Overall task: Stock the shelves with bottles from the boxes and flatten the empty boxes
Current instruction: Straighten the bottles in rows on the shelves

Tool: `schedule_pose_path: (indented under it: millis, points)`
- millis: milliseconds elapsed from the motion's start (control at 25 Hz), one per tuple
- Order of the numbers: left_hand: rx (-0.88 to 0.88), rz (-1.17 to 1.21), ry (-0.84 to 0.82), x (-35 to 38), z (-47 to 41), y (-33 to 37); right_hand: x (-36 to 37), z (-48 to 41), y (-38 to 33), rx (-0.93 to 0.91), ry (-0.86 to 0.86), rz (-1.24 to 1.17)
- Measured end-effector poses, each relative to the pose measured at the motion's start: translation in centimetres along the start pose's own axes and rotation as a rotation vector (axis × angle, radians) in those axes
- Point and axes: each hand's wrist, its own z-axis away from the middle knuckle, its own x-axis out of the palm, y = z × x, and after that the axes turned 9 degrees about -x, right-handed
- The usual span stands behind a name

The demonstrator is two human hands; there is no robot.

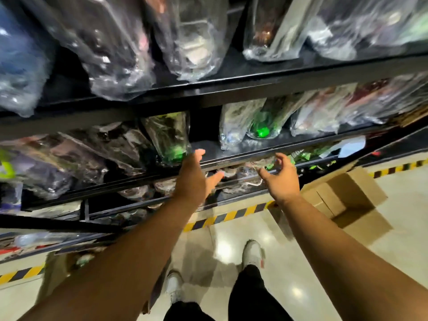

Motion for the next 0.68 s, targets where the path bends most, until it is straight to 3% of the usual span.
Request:
schedule_pose_path:
  millis: [160, 280, 480, 680]
  points:
    - [-0.133, 0.167, 0.011, 4.2, -4.5, 6.0, -2.7, -6.6, 0.1, -0.065, -0.019, -0.074]
    - [-0.148, 0.251, 0.131, 6.8, -6.1, 8.1, -3.1, -10.4, -0.1, -0.08, -0.084, -0.117]
    - [-0.139, 0.287, 0.293, 9.1, -7.4, 7.7, -1.3, -13.5, 0.3, -0.133, -0.107, -0.118]
    - [-0.193, 0.268, 0.234, 9.1, -8.7, 5.6, 0.2, -14.3, 0.5, -0.087, -0.08, -0.036]
